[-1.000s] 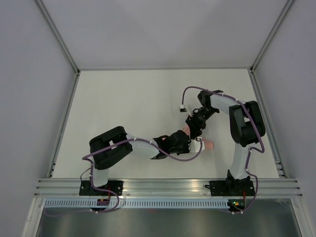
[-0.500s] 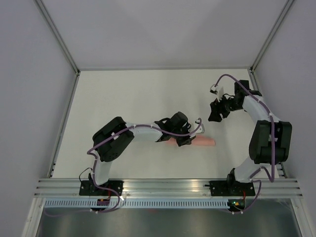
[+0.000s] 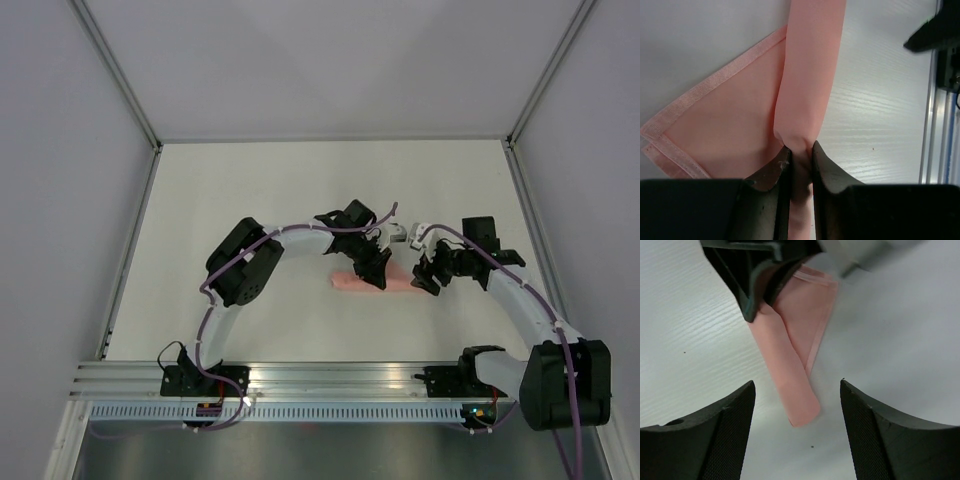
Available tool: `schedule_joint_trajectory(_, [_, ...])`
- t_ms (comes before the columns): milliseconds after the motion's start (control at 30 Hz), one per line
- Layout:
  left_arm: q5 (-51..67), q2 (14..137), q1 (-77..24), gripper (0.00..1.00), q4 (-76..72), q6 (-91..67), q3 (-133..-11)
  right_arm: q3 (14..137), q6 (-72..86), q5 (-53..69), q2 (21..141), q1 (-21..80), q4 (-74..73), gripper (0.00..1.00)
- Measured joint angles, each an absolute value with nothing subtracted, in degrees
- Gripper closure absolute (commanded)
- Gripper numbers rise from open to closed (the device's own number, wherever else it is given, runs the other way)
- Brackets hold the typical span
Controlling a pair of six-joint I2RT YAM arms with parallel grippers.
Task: Fold the napkin, place the utensils inside, and roll it up
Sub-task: Roll the napkin at the center of the board.
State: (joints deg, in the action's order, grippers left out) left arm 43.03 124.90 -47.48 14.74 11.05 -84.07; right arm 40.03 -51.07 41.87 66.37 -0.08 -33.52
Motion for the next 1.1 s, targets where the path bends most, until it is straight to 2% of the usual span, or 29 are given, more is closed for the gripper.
schedule_joint_trajectory(233, [50.4,129.5,-45.4,0.98,21.3,8.3,-89.8,31.7,-50.6,33.4,61.5,17.1,-23.9,0.25])
schedule_joint_trajectory(500, [55.1,132.6,-44.5,0.98,26.7,5.3,-93.2,25.8,-50.3,21.7,61.6,29.2,-14.6,0.26])
schedule_joint_trajectory(667, [56.2,133.1,-44.5,0.97,28.5,4.4,-93.4,23.7,-49.6,15.4,65.0,36.0,-8.8,0.34])
schedule_joint_trajectory(700, [56.3,133.1,-44.5,0.96,28.8,4.3,-93.4,23.6,-49.5,14.4,66.1,37.1,-7.6,0.37])
schedule_joint_trajectory(767, [56.5,133.2,-44.5,0.92,29.2,4.0,-93.4,23.6,-49.3,12.8,67.4,38.3,-5.3,0.49])
schedule_joint_trajectory(867, [56.5,133.2,-44.5,0.77,29.8,3.6,-93.4,23.6,-48.7,10.8,69.0,38.8,-3.2,0.66])
schedule_joint_trajectory(900, [56.4,133.2,-44.5,0.67,29.8,3.3,-93.4,23.6,-48.7,10.6,69.3,38.9,-3.1,0.69])
schedule_joint_trajectory(967, [56.0,133.2,-44.4,0.62,29.9,2.6,-93.4,23.7,-48.1,10.2,69.4,38.9,-3.0,0.75])
schedule_joint_trajectory(1000, [56.0,133.1,-44.4,0.57,29.9,2.0,-93.4,23.9,-48.0,10.2,69.5,38.9,-3.3,0.76])
schedule_joint_trajectory(1100, [54.7,132.1,-44.2,0.53,29.8,-0.2,-93.1,24.9,-47.7,10.3,70.0,38.8,-4.5,0.78])
